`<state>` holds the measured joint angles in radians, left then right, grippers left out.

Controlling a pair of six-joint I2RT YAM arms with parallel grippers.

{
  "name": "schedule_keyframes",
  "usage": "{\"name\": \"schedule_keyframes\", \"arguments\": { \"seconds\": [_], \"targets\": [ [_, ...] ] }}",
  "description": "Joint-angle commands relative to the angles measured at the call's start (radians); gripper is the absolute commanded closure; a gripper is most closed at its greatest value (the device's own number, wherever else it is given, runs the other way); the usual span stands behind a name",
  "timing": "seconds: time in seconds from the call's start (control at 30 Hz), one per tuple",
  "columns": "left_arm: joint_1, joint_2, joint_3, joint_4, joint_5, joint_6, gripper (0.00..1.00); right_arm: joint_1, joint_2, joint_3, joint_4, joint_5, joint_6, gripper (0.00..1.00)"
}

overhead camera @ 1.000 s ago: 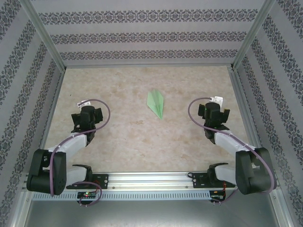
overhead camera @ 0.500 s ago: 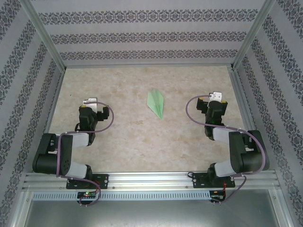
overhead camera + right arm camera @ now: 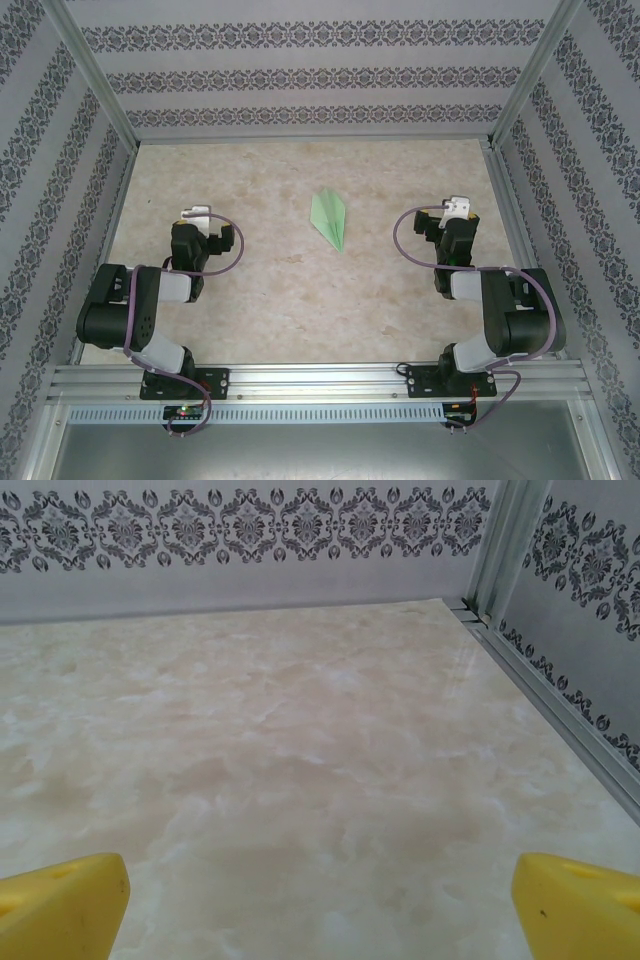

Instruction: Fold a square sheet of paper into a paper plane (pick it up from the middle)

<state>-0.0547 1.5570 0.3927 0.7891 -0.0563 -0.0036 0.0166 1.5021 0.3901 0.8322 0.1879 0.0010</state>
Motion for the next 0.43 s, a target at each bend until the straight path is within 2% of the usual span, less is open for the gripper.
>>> {"name": "schedule_keyframes", "arguments": {
  "seconds": [0.0,0.4],
  "targets": [
    [-0.005,0.003,0.028,0.027,0.034,0.036,0.0,-0.012,-0.002,-0.001,0.038,-0.025,0.008,0.02],
    [-0.01,0.007,0.032,0.024,0.027,0.039,0.0,-0.012,-0.001,-0.002,0.041,-0.025,0.008,0.02]
  ]
}}
